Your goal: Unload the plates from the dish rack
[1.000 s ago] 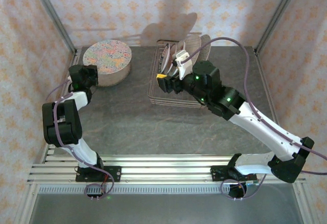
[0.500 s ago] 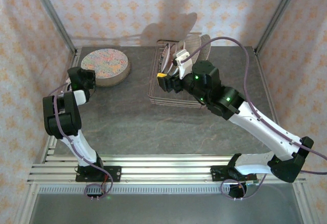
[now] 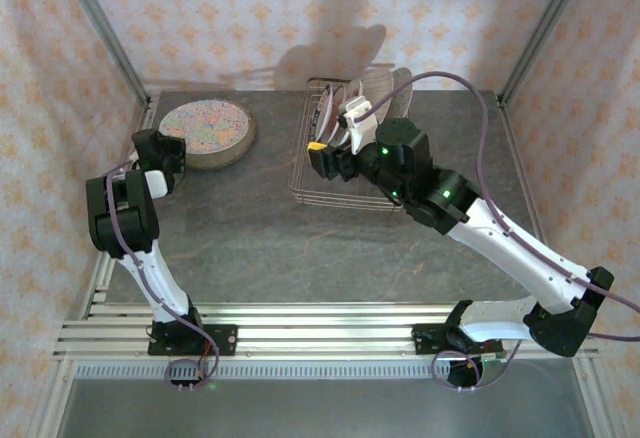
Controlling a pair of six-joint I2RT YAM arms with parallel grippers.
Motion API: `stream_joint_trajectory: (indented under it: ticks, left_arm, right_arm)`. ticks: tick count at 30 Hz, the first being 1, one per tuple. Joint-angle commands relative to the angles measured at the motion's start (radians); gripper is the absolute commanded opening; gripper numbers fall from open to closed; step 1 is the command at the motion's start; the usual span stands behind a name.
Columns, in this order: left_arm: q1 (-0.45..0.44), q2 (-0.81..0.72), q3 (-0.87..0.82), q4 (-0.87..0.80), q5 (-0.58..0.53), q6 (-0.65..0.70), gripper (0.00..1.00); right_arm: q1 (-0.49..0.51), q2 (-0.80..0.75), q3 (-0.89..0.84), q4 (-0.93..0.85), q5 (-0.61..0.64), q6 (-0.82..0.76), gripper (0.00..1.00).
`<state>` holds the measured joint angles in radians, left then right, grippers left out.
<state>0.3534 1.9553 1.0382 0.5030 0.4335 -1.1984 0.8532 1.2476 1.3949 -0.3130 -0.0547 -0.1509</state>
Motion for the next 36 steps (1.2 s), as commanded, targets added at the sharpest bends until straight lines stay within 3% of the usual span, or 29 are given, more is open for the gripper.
stream_joint_trajectory:
  ticks: [1,16,22,30,36]
  left_arm:
    - [0.007,0.011,0.041,0.044,0.029,0.018,0.0]
    - [0.007,0.059,0.068,0.021,0.054,0.028,0.0]
    - [0.006,0.058,0.072,0.011,0.062,0.028,0.11]
    - [0.007,0.042,0.085,-0.052,0.062,0.042,0.34]
    - [0.007,0.025,0.113,-0.142,0.065,0.06,0.44]
  right_arm:
    - [0.006,0.006,0.037,0.011,0.024,0.014,0.82]
    - [0.006,0.016,0.044,0.003,0.03,0.021,0.84]
    - [0.005,0.025,0.057,-0.005,0.032,0.024,0.85]
    - [0.005,0.026,0.06,-0.008,0.036,0.028,0.85]
    - [0.006,0.024,0.059,-0.011,0.039,0.033,0.85]
